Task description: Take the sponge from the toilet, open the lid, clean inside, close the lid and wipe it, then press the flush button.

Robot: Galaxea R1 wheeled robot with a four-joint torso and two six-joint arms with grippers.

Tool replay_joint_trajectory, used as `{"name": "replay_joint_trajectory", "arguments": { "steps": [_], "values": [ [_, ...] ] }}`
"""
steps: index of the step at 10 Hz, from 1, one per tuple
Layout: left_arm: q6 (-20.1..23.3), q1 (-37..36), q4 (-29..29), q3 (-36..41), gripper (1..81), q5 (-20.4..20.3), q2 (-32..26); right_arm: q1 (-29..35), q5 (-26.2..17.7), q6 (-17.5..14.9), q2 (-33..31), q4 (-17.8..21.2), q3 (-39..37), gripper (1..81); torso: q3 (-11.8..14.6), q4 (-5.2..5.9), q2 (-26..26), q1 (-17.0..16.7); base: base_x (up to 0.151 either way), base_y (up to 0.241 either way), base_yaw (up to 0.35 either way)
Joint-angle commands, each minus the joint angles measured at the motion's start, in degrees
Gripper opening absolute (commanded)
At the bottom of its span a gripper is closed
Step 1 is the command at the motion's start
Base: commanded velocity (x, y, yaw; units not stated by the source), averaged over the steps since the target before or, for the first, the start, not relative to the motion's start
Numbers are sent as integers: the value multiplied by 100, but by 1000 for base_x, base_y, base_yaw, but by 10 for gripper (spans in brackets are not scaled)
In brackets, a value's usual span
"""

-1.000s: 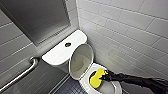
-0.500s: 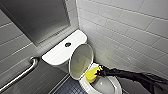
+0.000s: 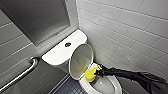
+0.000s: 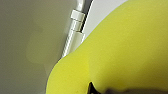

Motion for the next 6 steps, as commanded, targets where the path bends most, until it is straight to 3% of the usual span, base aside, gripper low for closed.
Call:
{"name": "replay_joint_trajectory", "arguments": {
  "steps": [1, 4, 6],
  "values": [
    [27, 189, -27, 26, 811, 533, 32, 882, 84, 21, -16, 50, 806, 10, 0, 0, 0, 0, 0, 0, 0],
    [27, 180, -27, 27, 811, 533, 32, 909, 84, 55, -446, 33, 1465, 10, 0, 0, 0, 0, 0, 0, 0],
    [27, 154, -27, 27, 811, 533, 41, 830, 93, 65, -456, 33, 1519, 10, 0, 0, 0, 0, 0, 0, 0]
  ]
}}
